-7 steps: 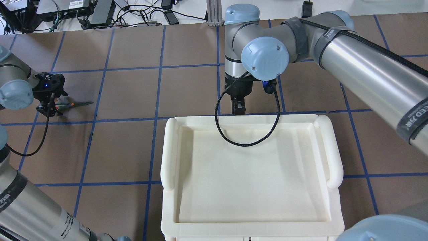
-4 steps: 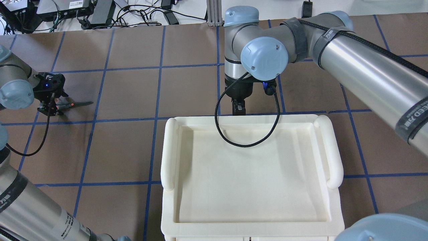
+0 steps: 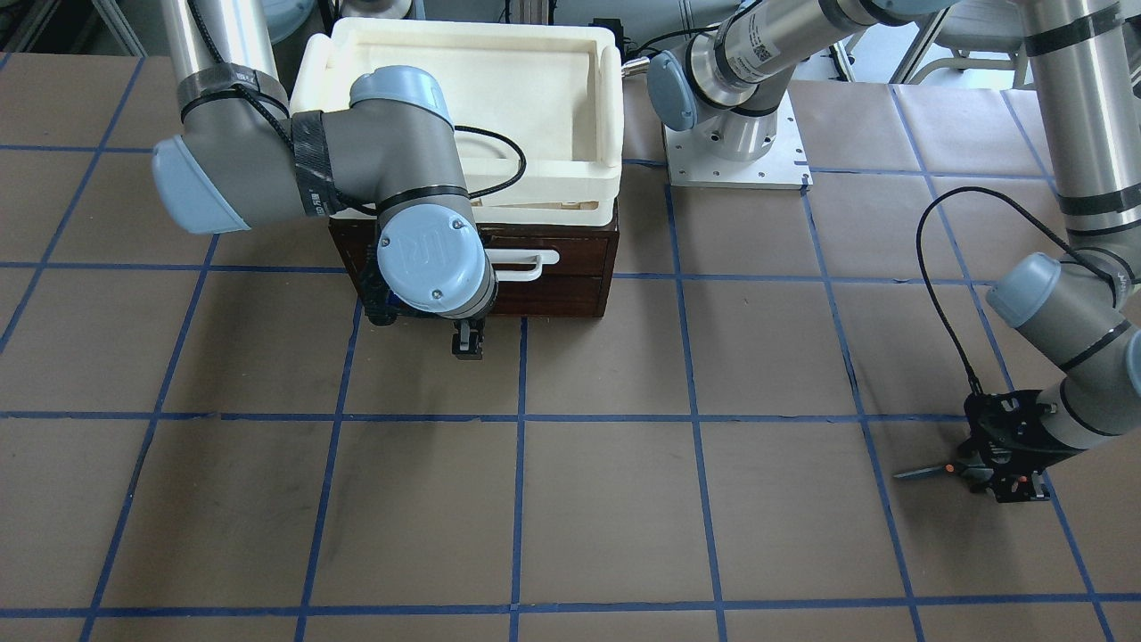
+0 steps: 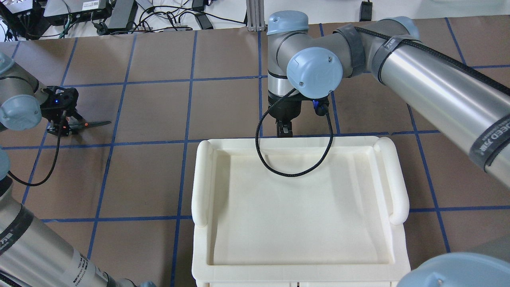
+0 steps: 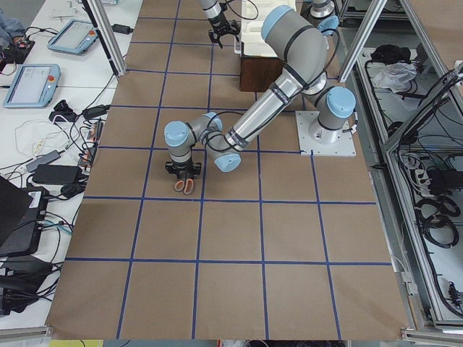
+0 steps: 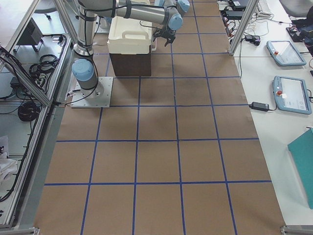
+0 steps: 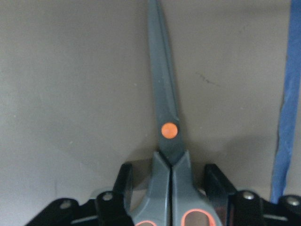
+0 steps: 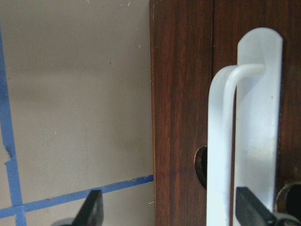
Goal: Place scissors in drawer with both arms
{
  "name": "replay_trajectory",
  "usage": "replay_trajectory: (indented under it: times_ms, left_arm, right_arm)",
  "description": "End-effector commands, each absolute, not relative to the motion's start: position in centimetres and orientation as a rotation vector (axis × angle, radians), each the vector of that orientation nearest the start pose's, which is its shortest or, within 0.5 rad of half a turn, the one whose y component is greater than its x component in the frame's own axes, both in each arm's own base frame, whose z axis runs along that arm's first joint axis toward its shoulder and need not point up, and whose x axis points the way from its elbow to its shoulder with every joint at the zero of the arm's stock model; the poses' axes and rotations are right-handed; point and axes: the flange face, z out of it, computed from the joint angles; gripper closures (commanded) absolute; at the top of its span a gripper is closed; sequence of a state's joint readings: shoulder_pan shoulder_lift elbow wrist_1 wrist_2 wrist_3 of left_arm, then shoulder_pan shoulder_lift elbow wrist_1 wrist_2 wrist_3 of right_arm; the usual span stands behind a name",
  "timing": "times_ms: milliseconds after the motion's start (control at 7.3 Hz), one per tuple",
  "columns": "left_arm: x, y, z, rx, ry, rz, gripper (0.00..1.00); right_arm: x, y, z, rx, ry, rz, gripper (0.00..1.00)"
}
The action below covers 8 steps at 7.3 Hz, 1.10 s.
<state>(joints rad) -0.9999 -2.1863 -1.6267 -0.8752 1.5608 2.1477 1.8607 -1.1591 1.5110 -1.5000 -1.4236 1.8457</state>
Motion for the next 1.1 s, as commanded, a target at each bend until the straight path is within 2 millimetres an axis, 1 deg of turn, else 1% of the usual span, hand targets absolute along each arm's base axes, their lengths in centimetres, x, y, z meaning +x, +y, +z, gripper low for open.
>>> replay_trajectory:
  times_ms: [0,137,411,548,822,959]
  left_arm:
    - [24.3,-62.4,17.1,-2.257,-2.243,0.016,0.62]
    - [24.4,-62.5,16.8,-2.27,-2.253,0.019,0.66]
    - [24.3,-62.5,17.5,-2.283,-2.26,0.009,0.69]
    - [24.3,-62.5,17.7,-2.286,-2.266,0.011,0.7]
    - [24.5,-62.8,18.3,-2.296,-2.308,0.026,0.76]
    - [24.4,-62.9,18.7,-2.3,-2.312,0.029,0.77]
  right_arm:
    - [31.0,-52.0,28.2,-1.991,-1.963,-0.476,0.0]
    - [31.0,-52.0,28.1,-1.987,-1.968,-0.48,0.0]
    - [31.3,-52.2,27.1,-1.988,-1.956,-0.517,0.0]
    - [31.3,-52.2,27.1,-1.986,-1.958,-0.518,0.0]
    - [31.3,-52.3,26.9,-1.986,-1.96,-0.517,0.0]
    - [31.4,-52.6,26.3,-1.988,-1.963,-0.515,0.0]
